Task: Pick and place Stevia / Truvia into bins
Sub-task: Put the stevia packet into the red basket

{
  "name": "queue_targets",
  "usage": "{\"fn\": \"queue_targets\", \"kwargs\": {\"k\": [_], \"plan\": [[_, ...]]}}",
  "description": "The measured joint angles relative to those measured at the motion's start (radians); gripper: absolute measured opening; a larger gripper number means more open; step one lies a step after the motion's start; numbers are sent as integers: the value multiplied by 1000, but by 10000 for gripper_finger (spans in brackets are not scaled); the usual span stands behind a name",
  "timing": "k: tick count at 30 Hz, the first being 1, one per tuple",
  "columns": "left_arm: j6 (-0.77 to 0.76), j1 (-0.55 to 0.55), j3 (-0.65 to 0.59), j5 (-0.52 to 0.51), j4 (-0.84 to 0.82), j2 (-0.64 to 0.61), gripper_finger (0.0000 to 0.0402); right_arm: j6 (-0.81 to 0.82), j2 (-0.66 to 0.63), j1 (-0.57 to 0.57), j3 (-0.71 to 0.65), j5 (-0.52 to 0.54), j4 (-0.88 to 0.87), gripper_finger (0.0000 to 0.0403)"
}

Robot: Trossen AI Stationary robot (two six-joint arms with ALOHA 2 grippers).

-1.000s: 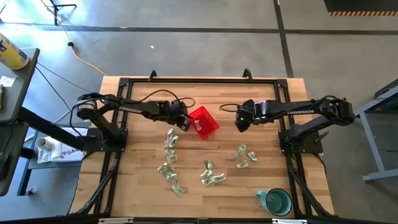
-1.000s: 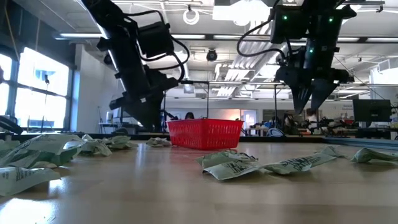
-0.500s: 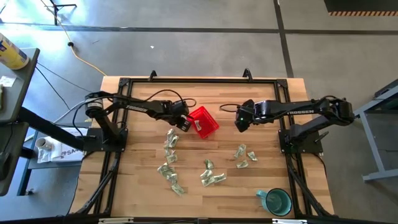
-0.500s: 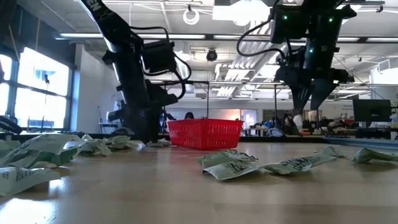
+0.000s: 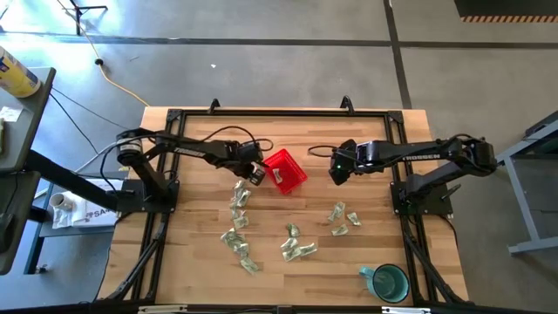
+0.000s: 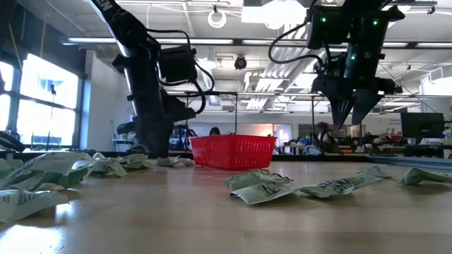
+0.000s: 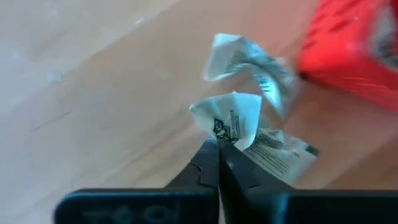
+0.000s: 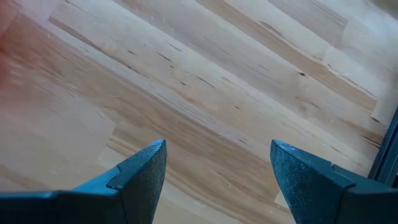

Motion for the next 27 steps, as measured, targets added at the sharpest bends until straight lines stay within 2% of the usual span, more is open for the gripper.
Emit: {"fn": "queue_targets", "kwargs": {"k": [7, 15, 27], "plan": [[19, 0, 1, -62, -76, -121, 30, 0, 0, -1, 0, 19, 5, 277], [3, -1, 2, -46, -123, -207, 23, -8, 0, -20, 0, 15, 11, 277], [-8, 0, 3, -39, -224, -211, 152, -52, 0, -60, 0, 3, 45, 277]]}}
